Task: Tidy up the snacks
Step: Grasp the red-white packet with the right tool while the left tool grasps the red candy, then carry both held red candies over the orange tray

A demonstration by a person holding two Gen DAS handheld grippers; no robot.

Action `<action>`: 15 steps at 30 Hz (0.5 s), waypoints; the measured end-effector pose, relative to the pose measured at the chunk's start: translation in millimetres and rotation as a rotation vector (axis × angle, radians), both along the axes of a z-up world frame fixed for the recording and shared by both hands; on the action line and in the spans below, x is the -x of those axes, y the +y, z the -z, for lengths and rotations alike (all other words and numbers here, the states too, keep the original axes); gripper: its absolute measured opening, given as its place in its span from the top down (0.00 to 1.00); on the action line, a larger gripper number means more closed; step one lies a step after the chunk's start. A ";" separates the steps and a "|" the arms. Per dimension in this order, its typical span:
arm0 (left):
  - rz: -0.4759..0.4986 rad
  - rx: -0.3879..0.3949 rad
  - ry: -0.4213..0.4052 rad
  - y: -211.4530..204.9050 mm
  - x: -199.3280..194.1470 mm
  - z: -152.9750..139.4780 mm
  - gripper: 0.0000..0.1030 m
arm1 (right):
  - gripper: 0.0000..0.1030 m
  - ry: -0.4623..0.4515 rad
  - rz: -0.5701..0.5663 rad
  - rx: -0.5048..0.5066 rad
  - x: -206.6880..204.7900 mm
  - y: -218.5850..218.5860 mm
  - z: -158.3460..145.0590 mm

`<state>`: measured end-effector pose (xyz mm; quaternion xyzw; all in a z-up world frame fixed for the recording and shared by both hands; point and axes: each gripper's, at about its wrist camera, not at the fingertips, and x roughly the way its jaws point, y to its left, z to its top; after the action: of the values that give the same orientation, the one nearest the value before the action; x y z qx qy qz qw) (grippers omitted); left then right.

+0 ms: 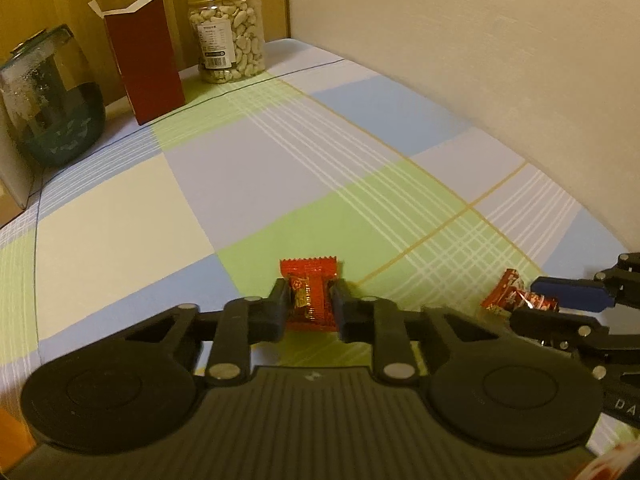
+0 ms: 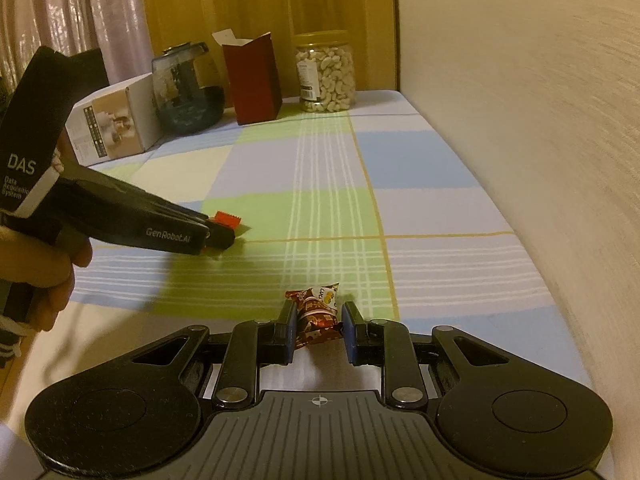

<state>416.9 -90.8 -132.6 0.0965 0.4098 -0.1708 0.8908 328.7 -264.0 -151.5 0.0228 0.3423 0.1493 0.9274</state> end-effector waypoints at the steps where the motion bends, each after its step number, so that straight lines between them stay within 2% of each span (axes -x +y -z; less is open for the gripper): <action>1: 0.000 0.004 0.001 0.3 2.5 -1.4 0.81 | 0.77 -0.001 0.003 -0.001 0.4 -0.4 -0.9; 7: -0.028 0.063 0.005 9.1 34.6 -20.1 0.81 | 0.77 0.007 0.026 -0.012 8.8 0.0 -11.7; 15: -0.065 0.128 -0.005 19.4 106.5 -53.2 0.81 | 0.77 0.033 0.060 -0.037 46.0 7.8 -41.1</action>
<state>310.5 -71.5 -79.4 0.0264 0.3986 -0.1675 0.9013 282.7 -256.1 -110.4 0.0529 0.3537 0.1274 0.9251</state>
